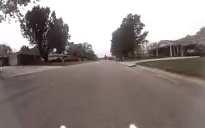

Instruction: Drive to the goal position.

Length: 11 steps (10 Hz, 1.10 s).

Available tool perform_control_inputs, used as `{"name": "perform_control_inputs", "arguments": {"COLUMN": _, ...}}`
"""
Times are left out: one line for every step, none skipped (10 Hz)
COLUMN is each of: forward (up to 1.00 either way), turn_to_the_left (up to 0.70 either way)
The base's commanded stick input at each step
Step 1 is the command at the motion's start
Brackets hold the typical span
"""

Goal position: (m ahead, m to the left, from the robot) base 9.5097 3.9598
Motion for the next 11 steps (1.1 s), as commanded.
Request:
{"name": "perform_control_inputs", "arguments": {"forward": 0.50, "turn_to_the_left": 0.00}}
{"name": "perform_control_inputs", "arguments": {"forward": 0.50, "turn_to_the_left": 0.00}}
{"name": "perform_control_inputs", "arguments": {"forward": 0.50, "turn_to_the_left": 0.00}}
{"name": "perform_control_inputs", "arguments": {"forward": 0.50, "turn_to_the_left": 0.00}}
{"name": "perform_control_inputs", "arguments": {"forward": 0.50, "turn_to_the_left": 0.00}}
{"name": "perform_control_inputs", "arguments": {"forward": 0.50, "turn_to_the_left": 0.00}}
{"name": "perform_control_inputs", "arguments": {"forward": 0.50, "turn_to_the_left": 0.00}}
{"name": "perform_control_inputs", "arguments": {"forward": 0.50, "turn_to_the_left": 0.00}}
{"name": "perform_control_inputs", "arguments": {"forward": 0.50, "turn_to_the_left": 0.00}}
{"name": "perform_control_inputs", "arguments": {"forward": 0.50, "turn_to_the_left": 0.00}}
{"name": "perform_control_inputs", "arguments": {"forward": 0.50, "turn_to_the_left": 0.00}}
